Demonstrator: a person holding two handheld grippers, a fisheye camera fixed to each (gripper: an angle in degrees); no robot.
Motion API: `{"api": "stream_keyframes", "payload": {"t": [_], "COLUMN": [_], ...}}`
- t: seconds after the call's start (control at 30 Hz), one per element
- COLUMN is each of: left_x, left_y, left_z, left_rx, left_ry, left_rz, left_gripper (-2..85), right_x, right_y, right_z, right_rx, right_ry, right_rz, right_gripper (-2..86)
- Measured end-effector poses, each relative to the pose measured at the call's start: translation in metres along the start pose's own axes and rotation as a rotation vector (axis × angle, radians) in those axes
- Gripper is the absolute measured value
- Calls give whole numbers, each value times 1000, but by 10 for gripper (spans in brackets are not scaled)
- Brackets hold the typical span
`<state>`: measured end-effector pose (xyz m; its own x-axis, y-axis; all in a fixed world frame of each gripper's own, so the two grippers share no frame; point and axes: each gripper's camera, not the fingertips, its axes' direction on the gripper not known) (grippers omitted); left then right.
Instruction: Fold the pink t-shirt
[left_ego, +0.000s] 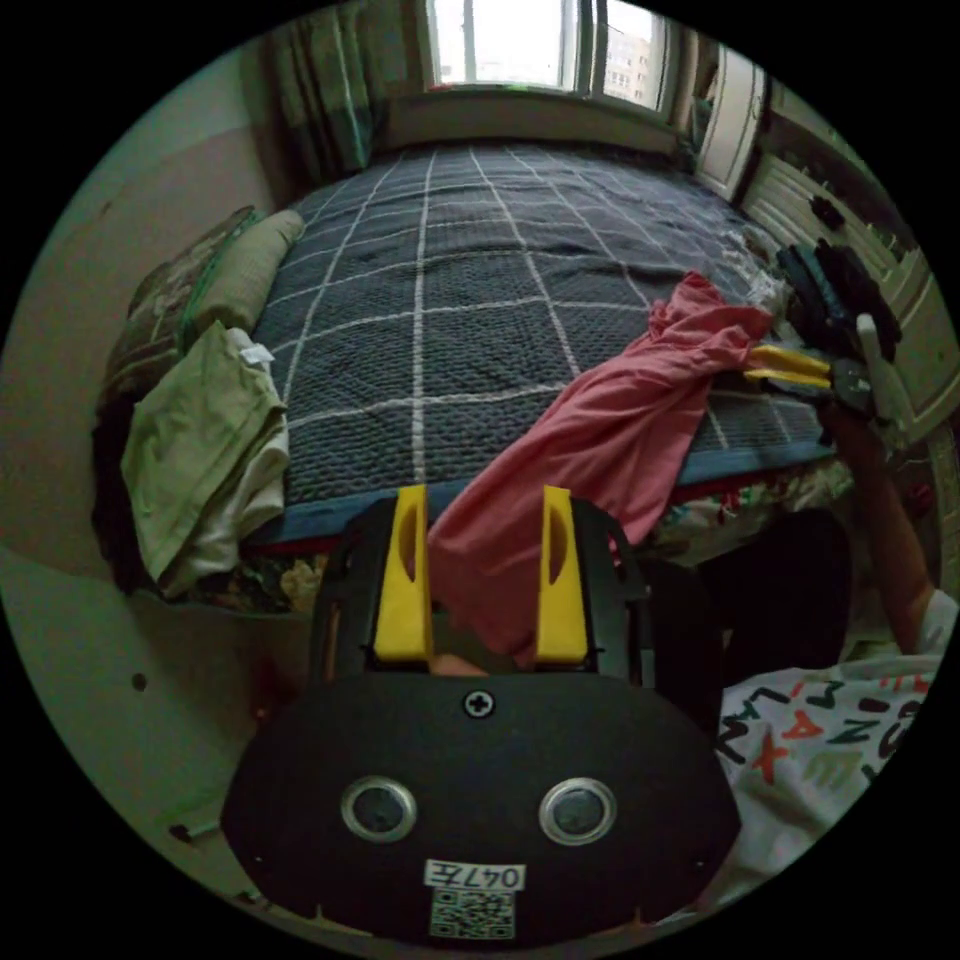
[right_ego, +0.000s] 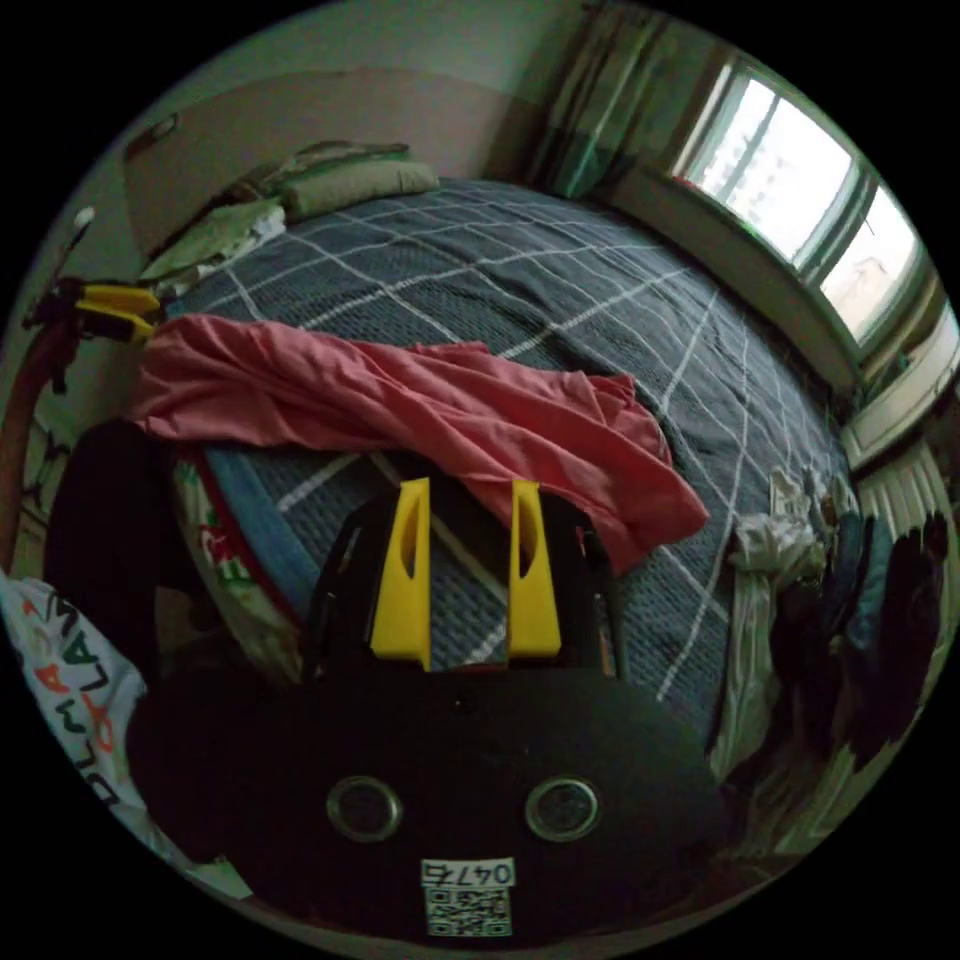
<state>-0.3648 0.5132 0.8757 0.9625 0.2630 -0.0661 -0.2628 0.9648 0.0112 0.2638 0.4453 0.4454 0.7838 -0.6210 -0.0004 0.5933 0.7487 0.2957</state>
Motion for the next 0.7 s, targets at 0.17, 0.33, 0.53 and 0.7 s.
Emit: {"api": "stream_keyframes", "payload": {"t": [0.17, 0.33, 0.53, 0.7], "left_x": [-5, -22, -25, -17], "left_y": [-3, 6, 27, 82], "left_z": [14, -30, -126, -124], "left_rx": [-68, 38, 219, 39], "left_ry": [136, 87, 125, 359], "left_rz": [100, 147, 309, 480], "left_gripper": [29, 7, 2, 6], "right_x": [-18, -8, -2, -3], "right_y": [-43, -65, -32, 26], "right_z": [19, -48, -169, -189], "right_rx": [-86, 10, 36, -57], "right_ry": [118, 228, 206, -4], "right_rz": [-174, -155, -109, -68], "right_gripper": [17, 2, 1, 1]}}
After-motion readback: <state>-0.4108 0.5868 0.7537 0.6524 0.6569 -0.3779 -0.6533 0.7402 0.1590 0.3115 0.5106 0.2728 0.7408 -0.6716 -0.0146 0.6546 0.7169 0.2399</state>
